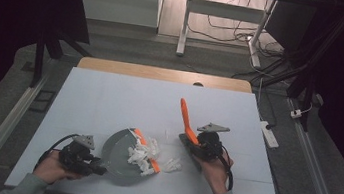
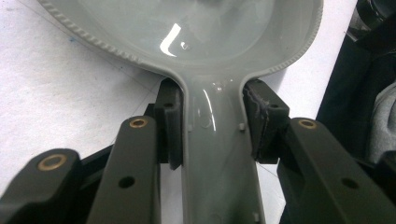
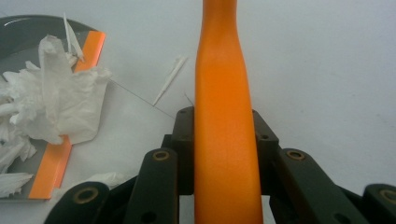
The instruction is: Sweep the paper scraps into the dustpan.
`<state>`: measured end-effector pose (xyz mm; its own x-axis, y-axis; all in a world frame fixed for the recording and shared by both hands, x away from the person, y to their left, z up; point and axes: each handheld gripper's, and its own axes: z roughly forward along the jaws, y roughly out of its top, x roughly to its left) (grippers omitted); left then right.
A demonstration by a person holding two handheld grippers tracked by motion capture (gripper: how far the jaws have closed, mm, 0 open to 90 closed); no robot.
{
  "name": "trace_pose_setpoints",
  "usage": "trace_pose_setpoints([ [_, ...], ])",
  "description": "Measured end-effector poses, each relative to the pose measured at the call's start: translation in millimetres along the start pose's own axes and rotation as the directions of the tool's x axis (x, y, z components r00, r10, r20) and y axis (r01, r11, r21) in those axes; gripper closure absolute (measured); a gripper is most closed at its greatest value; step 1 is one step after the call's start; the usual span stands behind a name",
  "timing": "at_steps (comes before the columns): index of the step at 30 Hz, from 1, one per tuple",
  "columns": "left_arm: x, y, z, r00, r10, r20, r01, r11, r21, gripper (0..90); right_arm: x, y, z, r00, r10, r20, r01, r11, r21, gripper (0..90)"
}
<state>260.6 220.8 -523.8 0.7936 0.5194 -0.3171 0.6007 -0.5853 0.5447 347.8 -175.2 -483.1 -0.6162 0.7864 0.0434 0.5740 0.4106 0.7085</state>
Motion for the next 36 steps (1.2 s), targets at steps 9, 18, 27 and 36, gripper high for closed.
trace_pose_setpoints([
  [9, -1.1, 0.5, -0.1, 1.0000, 0.000, -0.002, 0.000, 1.0000, 0.000, 61.1, 13.2, 3.9, 15.7, 0.9995, -0.028, -0.012, 0.028, 0.999, 0.032, 70.5],
  [18, -1.8, 0.9, 0.1, 1.0000, 0.001, -0.002, -0.001, 1.0000, 0.001, 61.1, 31.8, 10.4, 25.3, 0.9992, -0.033, -0.024, 0.034, 0.999, 0.042, 70.5],
  [27, -2.2, 1.0, 0.4, 1.0000, 0.002, -0.002, -0.002, 1.0000, 0.001, 61.1, 55.4, 18.5, 37.1, 0.9957, -0.069, -0.062, 0.072, 0.996, 0.050, 70.5],
  [36, -2.7, 1.6, 0.7, 1.0000, 0.004, -0.001, -0.004, 1.0000, 0.003, 61.1, 70.8, 24.2, 44.2, 0.9917, -0.080, -0.101, 0.085, 0.995, 0.045, 70.5],
])
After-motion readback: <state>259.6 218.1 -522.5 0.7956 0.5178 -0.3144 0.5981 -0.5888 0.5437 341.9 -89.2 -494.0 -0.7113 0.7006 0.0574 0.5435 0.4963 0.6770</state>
